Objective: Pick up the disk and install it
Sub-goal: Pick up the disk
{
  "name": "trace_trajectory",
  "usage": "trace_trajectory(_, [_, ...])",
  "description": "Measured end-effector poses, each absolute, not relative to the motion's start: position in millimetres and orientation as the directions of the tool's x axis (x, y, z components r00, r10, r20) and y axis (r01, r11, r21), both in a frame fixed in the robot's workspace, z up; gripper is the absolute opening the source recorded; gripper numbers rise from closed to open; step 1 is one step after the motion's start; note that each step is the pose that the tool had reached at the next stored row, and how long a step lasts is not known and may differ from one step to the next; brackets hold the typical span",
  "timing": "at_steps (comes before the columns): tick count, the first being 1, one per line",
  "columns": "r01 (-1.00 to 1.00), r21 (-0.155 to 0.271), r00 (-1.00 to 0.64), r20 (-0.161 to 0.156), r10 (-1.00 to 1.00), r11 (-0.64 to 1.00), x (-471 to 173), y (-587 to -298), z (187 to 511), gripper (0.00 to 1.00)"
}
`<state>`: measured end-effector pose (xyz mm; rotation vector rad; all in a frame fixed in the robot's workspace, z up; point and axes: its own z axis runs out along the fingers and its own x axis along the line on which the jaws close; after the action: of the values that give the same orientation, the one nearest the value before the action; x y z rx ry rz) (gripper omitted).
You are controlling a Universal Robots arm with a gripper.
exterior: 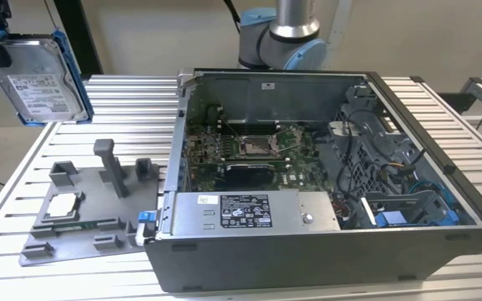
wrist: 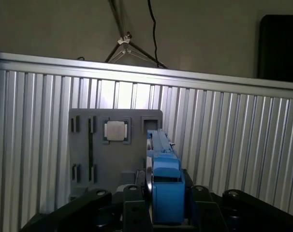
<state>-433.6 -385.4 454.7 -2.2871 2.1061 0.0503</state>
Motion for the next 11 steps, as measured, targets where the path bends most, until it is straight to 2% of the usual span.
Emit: trace_trajectory(11, [-0.997, -0.002, 0.082, -0.046, -0.996, -0.082, -433.6, -385.4, 500.7, 0.00])
